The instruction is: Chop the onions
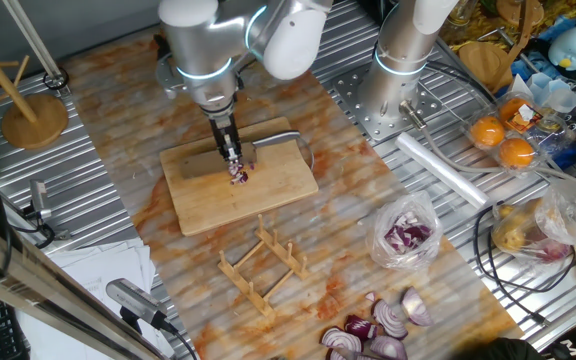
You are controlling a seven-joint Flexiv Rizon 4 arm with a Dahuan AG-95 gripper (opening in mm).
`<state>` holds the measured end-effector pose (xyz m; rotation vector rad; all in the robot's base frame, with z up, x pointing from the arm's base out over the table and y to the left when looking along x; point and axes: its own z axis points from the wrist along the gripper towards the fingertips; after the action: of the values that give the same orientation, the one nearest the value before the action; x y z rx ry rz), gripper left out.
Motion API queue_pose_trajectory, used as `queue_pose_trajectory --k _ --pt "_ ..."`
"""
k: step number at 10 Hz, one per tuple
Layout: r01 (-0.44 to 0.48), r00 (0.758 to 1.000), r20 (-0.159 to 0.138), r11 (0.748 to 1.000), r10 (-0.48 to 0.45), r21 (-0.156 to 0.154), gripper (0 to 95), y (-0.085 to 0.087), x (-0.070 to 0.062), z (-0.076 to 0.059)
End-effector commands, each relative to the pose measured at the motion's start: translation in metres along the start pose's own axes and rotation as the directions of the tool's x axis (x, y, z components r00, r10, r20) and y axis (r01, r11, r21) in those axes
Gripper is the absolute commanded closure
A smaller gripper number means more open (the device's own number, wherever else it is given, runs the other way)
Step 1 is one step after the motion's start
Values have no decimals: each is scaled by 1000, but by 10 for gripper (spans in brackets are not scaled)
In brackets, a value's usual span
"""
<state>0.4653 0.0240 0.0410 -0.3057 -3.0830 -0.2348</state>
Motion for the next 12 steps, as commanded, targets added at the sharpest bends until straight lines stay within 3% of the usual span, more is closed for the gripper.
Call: queue_pose_trajectory --k 1,3,5,12 --pt "-6 1000 -12 1000 6 -1 950 6 6 -14" --pt "35 999 -12 999 -35 27 950 4 8 -15" --pt "60 998 -17 998 -59 32 950 -1 11 -20" --pt "93 995 -22 995 -92 26 950 -15 16 -22"
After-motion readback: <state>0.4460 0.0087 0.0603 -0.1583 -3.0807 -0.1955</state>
